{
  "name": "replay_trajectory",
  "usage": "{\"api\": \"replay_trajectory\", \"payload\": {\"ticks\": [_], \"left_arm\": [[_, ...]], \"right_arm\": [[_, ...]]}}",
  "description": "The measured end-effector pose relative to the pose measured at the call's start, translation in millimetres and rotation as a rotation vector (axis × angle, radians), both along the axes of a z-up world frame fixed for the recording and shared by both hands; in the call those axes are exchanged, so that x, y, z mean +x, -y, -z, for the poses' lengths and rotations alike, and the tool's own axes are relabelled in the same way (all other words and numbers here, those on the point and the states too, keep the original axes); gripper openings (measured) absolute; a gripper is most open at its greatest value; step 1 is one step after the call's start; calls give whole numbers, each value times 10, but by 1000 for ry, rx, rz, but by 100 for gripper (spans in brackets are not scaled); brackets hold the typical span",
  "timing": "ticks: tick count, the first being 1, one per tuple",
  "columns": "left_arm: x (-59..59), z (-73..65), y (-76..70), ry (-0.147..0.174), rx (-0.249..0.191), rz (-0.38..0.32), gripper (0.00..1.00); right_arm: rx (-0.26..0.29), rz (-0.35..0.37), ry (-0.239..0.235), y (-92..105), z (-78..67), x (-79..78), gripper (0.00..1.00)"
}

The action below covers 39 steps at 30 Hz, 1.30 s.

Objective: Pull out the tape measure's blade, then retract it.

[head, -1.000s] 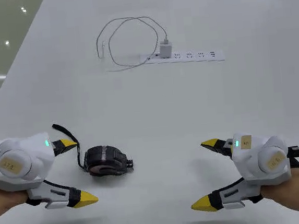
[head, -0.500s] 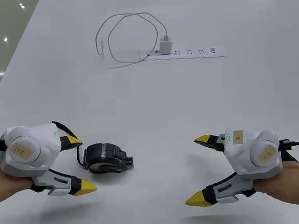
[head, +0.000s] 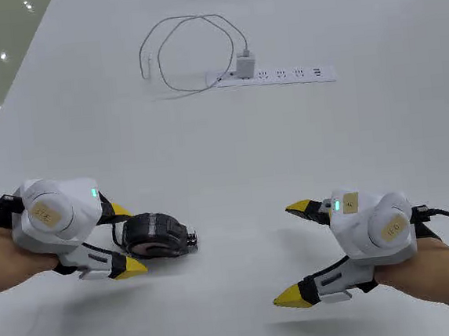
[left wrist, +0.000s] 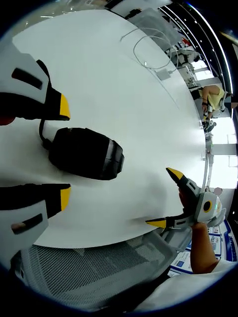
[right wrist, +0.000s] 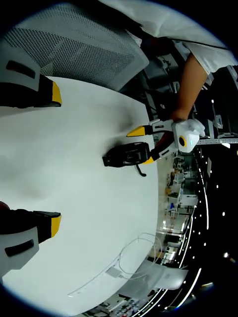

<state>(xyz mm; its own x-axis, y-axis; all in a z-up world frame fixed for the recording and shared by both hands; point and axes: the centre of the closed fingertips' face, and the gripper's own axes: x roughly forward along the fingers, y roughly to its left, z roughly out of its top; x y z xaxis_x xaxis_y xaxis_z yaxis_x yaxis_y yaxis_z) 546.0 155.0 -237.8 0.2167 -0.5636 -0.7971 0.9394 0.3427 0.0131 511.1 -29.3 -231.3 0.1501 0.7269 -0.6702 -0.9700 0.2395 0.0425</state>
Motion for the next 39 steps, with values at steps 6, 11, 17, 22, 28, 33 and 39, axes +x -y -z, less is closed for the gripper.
{"api": "replay_trajectory", "payload": {"ticks": [6, 11, 17, 22, 28, 33, 39], "left_arm": [[7, 30, 7, 1, 7, 10, 40], [22, 50, 10, 23, 24, 19, 36], [23, 64, 5, 20, 25, 21, 31], [40, 65, 2, 26, 27, 21, 29], [41, 65, 6, 21, 27, 24, 28], [41, 65, 9, 12, 19, 29, 28], [33, 68, 10, 4, 21, 35, 27]], "right_arm": [[2, -4, -2, -28, 5, -8, 85], [7, -5, -3, -53, 1, -12, 84], [10, -4, -5, -66, 6, -19, 84], [10, -3, -8, -71, 21, -27, 84], [11, 0, -8, -78, 20, -28, 83], [15, 0, -8, -91, 23, -11, 82], [20, -5, -4, -126, 32, 22, 81]]}}
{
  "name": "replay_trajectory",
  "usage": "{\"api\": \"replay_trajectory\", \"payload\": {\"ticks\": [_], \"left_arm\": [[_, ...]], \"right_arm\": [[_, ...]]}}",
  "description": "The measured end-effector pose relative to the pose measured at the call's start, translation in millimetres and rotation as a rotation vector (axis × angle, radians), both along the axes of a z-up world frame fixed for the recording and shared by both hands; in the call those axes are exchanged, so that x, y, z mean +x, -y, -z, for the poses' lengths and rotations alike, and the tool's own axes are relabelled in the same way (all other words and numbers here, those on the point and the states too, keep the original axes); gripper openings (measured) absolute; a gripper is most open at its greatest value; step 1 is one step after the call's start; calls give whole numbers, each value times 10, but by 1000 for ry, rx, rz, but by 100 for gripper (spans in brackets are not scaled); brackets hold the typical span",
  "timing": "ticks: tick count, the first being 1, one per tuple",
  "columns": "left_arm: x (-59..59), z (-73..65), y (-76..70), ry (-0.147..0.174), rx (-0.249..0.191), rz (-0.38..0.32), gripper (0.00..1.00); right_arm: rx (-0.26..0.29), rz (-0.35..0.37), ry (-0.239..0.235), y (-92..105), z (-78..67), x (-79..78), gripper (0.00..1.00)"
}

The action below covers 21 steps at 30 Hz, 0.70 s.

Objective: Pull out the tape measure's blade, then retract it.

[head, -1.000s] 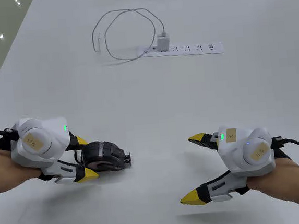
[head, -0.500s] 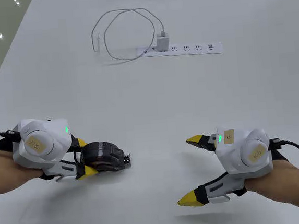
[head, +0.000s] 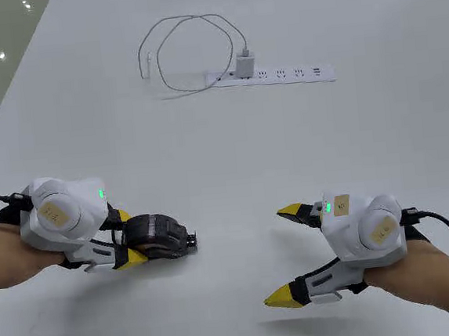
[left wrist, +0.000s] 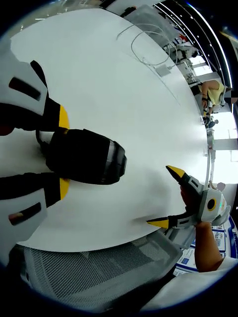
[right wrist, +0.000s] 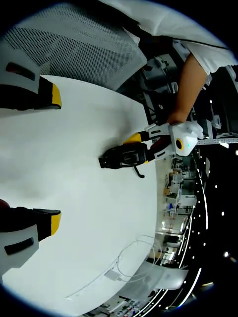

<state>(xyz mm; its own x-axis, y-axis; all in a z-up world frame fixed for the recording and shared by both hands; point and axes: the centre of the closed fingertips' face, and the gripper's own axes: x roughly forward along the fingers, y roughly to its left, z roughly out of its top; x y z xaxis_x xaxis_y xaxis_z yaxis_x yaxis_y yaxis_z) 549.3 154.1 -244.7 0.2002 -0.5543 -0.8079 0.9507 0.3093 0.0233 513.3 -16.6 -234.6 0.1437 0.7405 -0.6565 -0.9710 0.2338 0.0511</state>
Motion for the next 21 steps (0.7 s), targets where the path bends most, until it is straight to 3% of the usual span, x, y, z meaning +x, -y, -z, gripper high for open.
{"api": "replay_trajectory", "payload": {"ticks": [9, 21], "left_arm": [[-5, 0, -4, -3, 4, -10, 27], [10, 18, -7, -1, 15, -25, 26]], "right_arm": [[9, -23, 7, -163, 40, 79, 78], [42, -55, 22, -434, 73, 246, 66]]}}
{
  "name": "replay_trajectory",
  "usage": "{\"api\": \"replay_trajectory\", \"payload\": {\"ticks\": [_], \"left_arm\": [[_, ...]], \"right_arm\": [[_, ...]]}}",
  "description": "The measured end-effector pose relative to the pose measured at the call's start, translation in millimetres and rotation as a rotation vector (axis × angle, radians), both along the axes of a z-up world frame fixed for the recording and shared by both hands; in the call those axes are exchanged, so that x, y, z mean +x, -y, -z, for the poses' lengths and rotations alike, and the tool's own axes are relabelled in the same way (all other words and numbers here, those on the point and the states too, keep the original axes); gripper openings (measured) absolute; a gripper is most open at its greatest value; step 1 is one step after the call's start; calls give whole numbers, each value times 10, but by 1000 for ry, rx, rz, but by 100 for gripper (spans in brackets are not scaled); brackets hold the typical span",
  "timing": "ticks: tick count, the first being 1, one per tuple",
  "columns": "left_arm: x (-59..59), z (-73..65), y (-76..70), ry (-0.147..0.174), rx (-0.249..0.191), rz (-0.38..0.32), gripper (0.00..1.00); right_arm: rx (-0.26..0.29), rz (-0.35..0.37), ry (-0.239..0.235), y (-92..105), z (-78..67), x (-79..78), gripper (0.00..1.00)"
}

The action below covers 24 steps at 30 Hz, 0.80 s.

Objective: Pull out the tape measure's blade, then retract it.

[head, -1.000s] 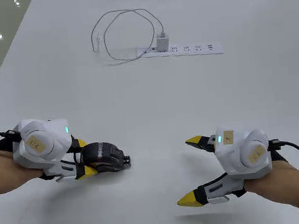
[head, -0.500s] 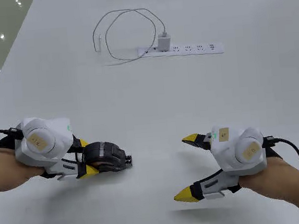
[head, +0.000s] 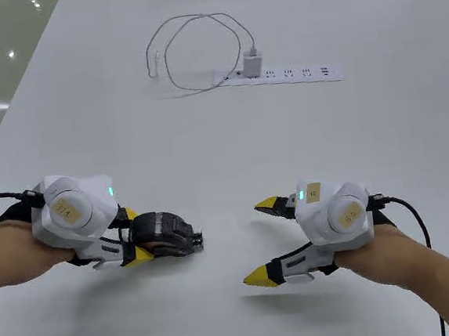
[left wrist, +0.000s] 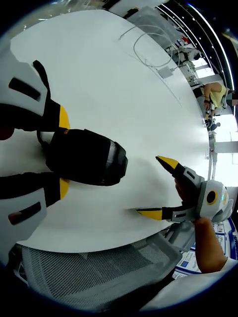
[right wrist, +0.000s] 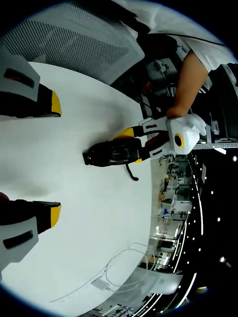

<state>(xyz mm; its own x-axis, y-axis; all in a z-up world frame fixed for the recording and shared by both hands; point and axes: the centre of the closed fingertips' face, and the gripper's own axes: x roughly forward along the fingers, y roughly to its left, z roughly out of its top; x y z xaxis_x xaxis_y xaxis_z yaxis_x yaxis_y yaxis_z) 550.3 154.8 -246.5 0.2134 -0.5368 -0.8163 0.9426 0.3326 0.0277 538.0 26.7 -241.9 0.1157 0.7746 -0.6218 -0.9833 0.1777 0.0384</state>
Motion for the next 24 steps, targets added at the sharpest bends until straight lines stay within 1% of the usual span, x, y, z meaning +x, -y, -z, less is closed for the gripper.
{"api": "replay_trajectory", "payload": {"ticks": [6, 10, 15, 17, 24], "left_arm": [[0, -3, 5, 0, -7, -6, 26], [0, -5, 7, -1, -4, -11, 26], [-3, -10, 13, -3, -2, -15, 26], [-4, -10, 11, -2, -2, -15, 26], [0, -4, 5, -4, -2, -19, 26]], "right_arm": [[8, -26, 13, -154, 30, 60, 58], [16, -38, 9, -236, 57, 68, 55], [18, -53, 10, -300, 83, 69, 50], [24, -62, 15, -323, 79, 72, 47], [36, -65, 14, -400, 108, 118, 41]]}}
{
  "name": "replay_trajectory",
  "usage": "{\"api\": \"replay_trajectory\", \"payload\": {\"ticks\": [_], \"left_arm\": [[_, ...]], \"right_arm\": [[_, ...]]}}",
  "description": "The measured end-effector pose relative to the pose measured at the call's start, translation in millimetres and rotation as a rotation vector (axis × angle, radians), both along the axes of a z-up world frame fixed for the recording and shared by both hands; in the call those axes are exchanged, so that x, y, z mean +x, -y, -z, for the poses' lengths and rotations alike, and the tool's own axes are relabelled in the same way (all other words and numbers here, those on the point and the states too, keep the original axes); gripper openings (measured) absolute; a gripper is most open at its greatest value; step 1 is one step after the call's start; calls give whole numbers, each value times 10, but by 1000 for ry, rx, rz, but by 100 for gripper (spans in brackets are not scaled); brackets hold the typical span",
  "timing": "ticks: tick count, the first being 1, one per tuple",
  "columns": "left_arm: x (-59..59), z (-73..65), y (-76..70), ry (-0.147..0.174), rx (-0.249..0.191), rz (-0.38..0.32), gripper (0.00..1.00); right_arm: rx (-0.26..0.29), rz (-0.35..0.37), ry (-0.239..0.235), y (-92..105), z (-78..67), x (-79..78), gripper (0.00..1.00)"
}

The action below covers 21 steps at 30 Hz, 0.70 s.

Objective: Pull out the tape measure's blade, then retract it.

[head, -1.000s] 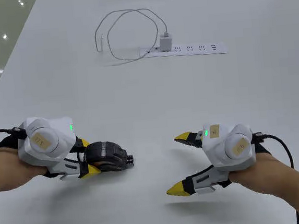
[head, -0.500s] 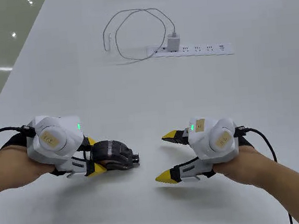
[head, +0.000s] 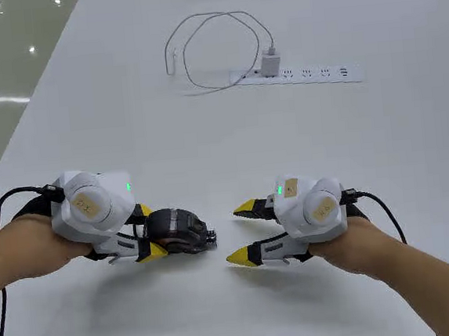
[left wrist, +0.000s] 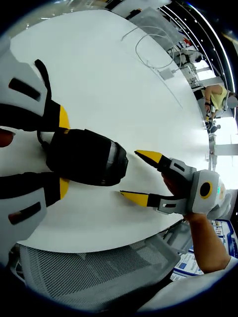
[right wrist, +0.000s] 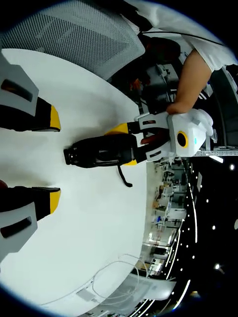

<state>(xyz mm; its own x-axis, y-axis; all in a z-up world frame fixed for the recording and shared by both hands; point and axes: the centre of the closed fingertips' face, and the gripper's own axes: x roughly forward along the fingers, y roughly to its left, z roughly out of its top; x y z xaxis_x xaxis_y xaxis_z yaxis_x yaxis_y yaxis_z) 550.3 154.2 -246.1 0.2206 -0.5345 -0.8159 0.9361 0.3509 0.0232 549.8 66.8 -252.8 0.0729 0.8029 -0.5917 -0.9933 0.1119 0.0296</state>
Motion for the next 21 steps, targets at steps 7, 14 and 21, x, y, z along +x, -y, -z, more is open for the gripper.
{"api": "replay_trajectory", "payload": {"ticks": [7, 14, 21], "left_arm": [[4, 5, -4, -2, -2, 0, 26], [4, 4, -4, -2, -2, -1, 26], [10, 10, -9, -2, -4, -1, 26]], "right_arm": [[4, -24, 8, -73, 24, -9, 34], [5, -40, 16, -135, 61, -1, 30], [15, -55, 22, -191, 79, 2, 23]]}}
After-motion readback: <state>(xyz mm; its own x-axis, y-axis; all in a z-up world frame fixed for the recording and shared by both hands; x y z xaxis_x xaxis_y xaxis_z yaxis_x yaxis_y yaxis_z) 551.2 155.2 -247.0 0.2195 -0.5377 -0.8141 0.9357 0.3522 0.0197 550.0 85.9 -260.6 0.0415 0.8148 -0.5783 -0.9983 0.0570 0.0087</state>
